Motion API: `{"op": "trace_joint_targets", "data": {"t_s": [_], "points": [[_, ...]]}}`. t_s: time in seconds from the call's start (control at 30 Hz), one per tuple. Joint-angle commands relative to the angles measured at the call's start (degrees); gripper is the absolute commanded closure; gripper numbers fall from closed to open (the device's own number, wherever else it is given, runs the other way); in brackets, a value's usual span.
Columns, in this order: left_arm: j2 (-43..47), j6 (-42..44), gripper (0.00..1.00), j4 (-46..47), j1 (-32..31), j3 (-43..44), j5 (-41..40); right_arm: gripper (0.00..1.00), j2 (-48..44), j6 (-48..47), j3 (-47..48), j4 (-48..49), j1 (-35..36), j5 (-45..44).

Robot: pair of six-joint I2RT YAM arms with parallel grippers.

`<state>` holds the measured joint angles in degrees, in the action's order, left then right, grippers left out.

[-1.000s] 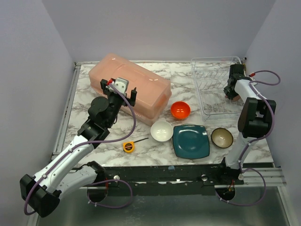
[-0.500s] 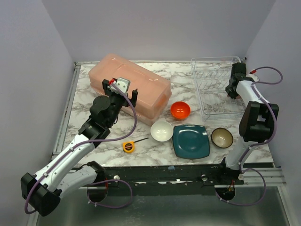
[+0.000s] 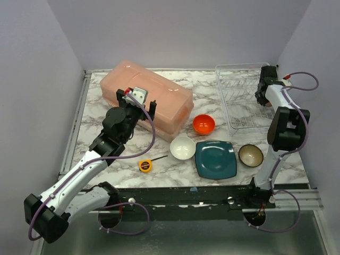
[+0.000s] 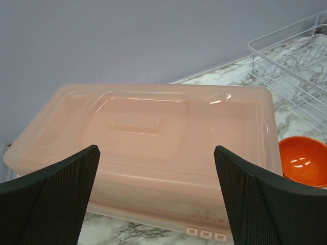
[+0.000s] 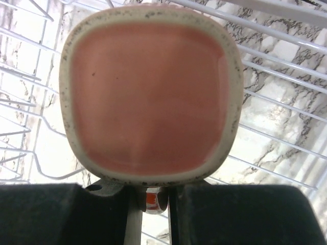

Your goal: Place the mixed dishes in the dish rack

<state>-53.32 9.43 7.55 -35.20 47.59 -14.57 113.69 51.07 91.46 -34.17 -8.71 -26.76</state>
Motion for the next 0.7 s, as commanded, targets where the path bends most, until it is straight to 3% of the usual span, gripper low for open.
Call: {"op": "trace_joint_targets", "data": {"t_s": [0.0, 0.1, 0.17, 0.27, 0.5, 0.67], "points": [[-0.22, -0.47, 0.07, 0.01, 0.31, 1.89, 0.84, 0.87, 3.00, 3.04, 3.47, 1.31, -0.17, -1.72], [-0.37, -0.60, 0.07, 0.01, 0.31, 1.98, 1.09, 0.86, 4.57, 3.68, 4.82, 0.65, -0.18, -0.58], [-0.47, -0.64, 0.07, -0.08, 0.31, 2.13, 1.03, 0.81, 4.82, 3.81, 5.06, 0.60, -0.17, -0.03], [-0.47, -0.64, 0.07, -0.16, 0.39, 2.15, 1.07, 0.60, 4.22, 3.84, 4.79, 0.73, -0.17, 0.48], [-0.56, -1.14, 0.07, -0.60, 0.42, 2.50, 1.29, 0.28, -0.34, -0.70, 2.89, 1.42, -0.18, 2.96], [-0.65, -1.48, 0.07, -0.94, 0.40, 2.67, 1.52, 0.17, -6.79, -5.16, -4.70, 5.89, -0.17, 4.85]]}}
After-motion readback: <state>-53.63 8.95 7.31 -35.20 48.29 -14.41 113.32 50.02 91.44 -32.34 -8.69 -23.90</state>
